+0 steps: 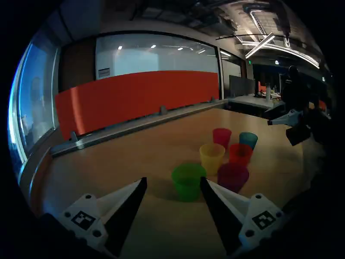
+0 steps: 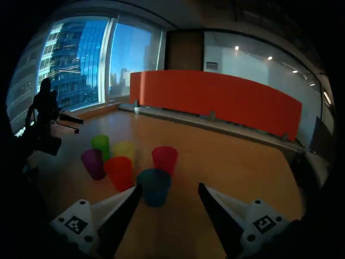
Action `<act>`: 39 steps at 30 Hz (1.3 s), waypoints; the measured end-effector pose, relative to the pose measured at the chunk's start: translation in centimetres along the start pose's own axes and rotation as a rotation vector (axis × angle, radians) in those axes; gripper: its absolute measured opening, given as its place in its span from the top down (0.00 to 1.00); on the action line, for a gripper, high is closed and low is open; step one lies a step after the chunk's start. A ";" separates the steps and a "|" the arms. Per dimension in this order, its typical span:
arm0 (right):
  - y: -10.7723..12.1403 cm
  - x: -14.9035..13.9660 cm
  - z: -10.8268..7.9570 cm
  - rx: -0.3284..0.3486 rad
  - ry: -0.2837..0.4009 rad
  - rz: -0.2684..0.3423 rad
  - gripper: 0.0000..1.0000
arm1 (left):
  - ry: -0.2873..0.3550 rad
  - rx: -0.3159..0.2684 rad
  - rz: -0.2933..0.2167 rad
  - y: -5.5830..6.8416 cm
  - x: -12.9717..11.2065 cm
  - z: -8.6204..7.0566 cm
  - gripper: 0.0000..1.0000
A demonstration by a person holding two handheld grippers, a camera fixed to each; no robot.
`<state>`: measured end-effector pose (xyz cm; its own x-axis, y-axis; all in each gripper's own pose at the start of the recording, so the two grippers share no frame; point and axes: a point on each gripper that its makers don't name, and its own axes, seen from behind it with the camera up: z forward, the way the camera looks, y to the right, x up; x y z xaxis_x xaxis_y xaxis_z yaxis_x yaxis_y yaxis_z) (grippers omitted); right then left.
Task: Pour water
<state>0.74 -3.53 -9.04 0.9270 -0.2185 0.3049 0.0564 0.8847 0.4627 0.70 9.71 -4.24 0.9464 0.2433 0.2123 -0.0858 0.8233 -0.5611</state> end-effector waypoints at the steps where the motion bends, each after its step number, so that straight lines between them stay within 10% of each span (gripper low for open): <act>1: 0.2 0.5 0.0 -0.013 0.017 0.002 0.00 | 0.012 0.010 -0.003 -0.1 0.3 -0.1 0.09; 21: 4.6 8.0 0.9 -0.275 0.296 0.046 0.00 | 0.254 0.229 -0.022 -3.0 5.7 -3.1 0.09; 39: 6.1 9.4 0.8 -0.462 0.366 0.074 0.00 | 0.299 0.398 -0.108 -4.5 5.4 -3.5 0.09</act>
<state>9.51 -0.56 -2.66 0.9976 -0.0654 -0.0223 0.0658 0.9977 0.0159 7.25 5.56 -3.35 0.9992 0.0364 -0.0192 -0.0393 0.9815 -0.1876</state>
